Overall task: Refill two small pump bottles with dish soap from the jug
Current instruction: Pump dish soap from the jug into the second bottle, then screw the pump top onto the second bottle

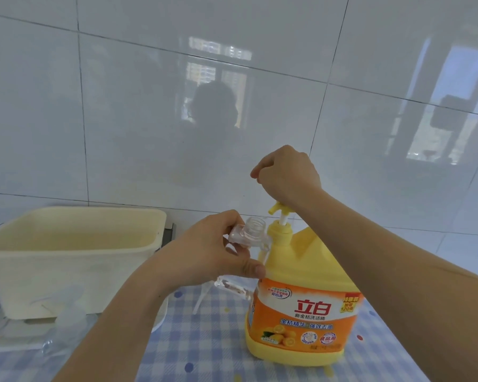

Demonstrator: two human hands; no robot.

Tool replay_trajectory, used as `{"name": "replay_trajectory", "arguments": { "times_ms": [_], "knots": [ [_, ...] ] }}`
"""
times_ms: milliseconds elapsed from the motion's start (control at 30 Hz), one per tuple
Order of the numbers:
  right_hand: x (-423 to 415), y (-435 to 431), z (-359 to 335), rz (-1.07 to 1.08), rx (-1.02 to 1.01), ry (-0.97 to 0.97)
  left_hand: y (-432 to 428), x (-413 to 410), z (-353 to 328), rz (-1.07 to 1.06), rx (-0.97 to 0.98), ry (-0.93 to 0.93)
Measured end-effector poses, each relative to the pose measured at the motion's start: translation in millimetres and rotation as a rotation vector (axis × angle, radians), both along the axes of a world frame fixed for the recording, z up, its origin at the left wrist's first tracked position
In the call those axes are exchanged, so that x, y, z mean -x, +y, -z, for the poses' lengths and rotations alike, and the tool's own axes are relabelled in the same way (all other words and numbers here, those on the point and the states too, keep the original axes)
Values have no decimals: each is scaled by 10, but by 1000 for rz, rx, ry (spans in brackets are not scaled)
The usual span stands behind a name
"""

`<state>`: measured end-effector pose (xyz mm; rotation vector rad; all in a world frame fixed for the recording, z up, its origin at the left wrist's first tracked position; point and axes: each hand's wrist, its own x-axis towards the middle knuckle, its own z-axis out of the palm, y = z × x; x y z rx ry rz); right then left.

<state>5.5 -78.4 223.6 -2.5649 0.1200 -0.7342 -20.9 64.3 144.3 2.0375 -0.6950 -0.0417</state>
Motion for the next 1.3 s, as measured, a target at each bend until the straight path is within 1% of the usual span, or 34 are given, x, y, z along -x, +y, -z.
{"name": "replay_trajectory", "arguments": {
  "times_ms": [67,167,267,433,567,800,900,1067,1200,1300],
  "knots": [
    [50,-5,1,-48,-19,-15,10,-10,26,-50,16,5],
    [178,1,-15,-139,-69,-47,33,29,61,-126,91,31],
    [298,37,-15,-195,-100,-103,104,115,127,-214,164,42],
    [549,124,61,-280,-91,-254,244,268,306,-355,247,37],
    [788,223,194,-378,-130,-298,357,411,485,-422,281,32],
    [1049,422,694,-449,-199,-245,440,569,899,-575,280,19],
    [1089,441,949,-459,-223,-160,431,567,1098,-616,287,25],
    [1057,393,1329,-407,-186,-41,420,540,1313,-678,286,35],
    [1033,320,1464,-375,-148,10,433,486,1361,-674,276,19],
    [1015,276,1496,-352,-146,26,419,459,1391,-643,220,9]
  ]
}}
